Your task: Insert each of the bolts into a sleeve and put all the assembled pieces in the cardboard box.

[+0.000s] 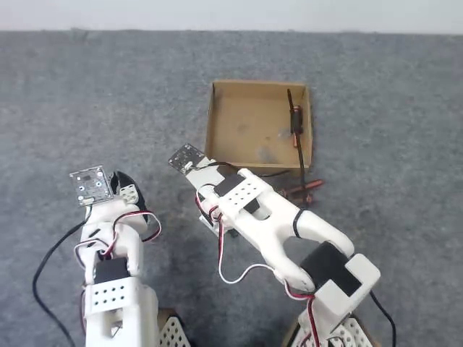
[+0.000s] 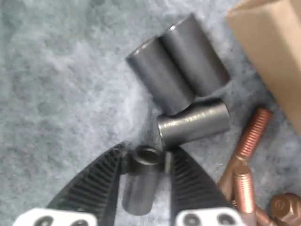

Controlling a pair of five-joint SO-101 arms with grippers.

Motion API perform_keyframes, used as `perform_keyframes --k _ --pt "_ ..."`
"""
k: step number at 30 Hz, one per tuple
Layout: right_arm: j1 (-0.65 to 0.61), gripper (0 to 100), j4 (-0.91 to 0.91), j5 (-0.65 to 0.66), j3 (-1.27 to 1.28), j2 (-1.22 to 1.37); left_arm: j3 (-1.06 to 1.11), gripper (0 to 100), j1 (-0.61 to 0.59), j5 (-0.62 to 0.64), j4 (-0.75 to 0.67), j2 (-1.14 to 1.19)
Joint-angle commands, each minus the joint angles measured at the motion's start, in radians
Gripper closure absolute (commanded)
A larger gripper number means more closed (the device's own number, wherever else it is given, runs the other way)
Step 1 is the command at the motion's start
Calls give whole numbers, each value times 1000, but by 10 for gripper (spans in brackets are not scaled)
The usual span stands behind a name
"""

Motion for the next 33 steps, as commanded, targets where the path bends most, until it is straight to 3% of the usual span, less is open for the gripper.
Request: perform_keyframes --k 1,20,26,33 --pt "-2 990 38 41 -28 2 -12 985 5 -8 -15 -15" --pt "108 986 38 54 147 -302 -12 985 3 -8 -15 -15" --pt "108 831 -5 58 195 -300 -12 985 3 -8 -14 -15" --pt "107 869 39 60 187 -314 -12 985 3 -8 -14 -15"
